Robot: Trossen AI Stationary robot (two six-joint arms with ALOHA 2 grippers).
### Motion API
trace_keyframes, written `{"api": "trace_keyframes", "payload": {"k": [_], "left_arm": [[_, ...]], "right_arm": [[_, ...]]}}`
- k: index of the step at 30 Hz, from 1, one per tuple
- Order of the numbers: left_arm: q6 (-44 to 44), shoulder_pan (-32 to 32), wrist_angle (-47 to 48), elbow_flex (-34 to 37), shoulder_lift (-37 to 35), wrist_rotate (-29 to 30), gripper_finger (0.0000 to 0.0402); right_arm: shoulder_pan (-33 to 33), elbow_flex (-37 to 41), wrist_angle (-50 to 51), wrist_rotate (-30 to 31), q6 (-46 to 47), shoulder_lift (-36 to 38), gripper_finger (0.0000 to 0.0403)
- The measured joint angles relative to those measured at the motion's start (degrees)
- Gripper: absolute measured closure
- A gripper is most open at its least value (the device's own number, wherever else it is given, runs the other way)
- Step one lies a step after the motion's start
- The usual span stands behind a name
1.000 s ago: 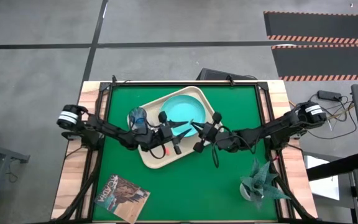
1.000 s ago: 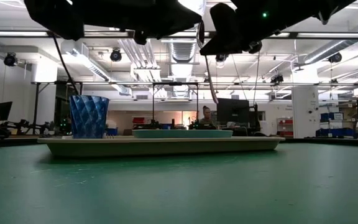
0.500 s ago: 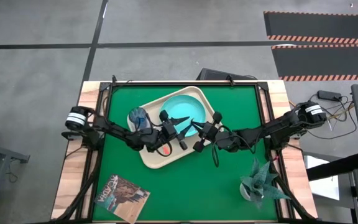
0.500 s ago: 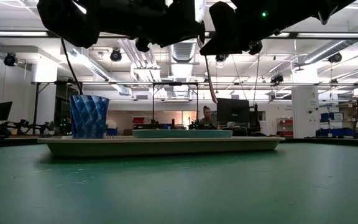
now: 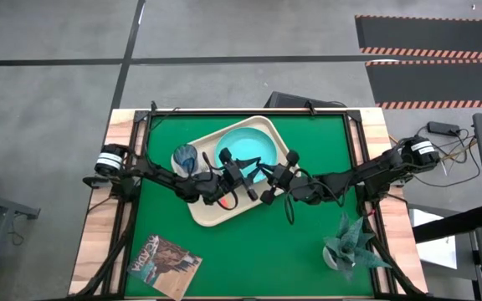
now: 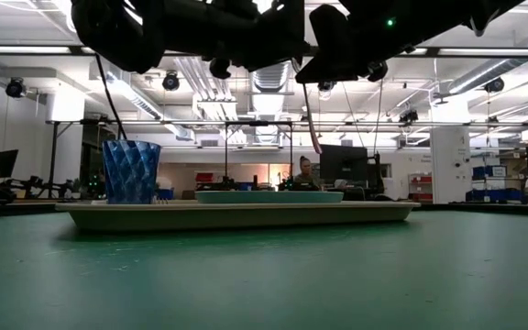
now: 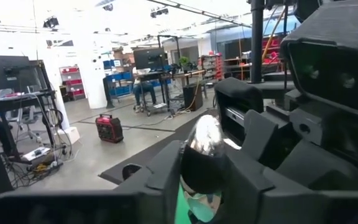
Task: Pick and place plate/cup/fork/spoon on tray
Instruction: Put the orange spoon on the white tray to the left of the orange fork
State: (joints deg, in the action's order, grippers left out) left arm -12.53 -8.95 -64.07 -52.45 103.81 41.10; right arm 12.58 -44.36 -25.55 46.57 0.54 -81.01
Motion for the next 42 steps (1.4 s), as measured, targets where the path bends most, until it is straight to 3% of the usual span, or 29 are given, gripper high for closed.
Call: {"api": "trace_keyframes", "payload": {"k": [4,6,25,33,37,42], "left_arm": [[0.02,0.07,-0.03,0.07,-0.02,1.09,0.0380],[0.22,0.11,-0.25,0.03,-0.02,1.22,0.0391],[3.21,-0.22,1.20,0.12,-0.69,3.47,0.0393],[3.17,-0.22,1.66,0.39,-0.77,4.67,0.0393],[3.17,-0.20,1.64,0.84,-0.85,4.83,0.0394],[4.21,-0.43,4.08,1.46,-2.48,5.71,0.0394]], "right_arm": [[0.04,0.00,0.10,0.37,0.79,0.00,0.0394],[0.02,0.00,0.08,0.42,1.58,0.00,0.0392],[0.02,-0.02,1.96,-0.48,4.41,1.57,0.0282],[0.02,-0.02,5.45,-1.20,5.23,5.24,0.0264],[0.02,-0.02,11.57,-5.00,7.42,9.35,0.0261],[0.02,-0.02,18.16,-5.32,6.87,17.09,0.0267]]}}
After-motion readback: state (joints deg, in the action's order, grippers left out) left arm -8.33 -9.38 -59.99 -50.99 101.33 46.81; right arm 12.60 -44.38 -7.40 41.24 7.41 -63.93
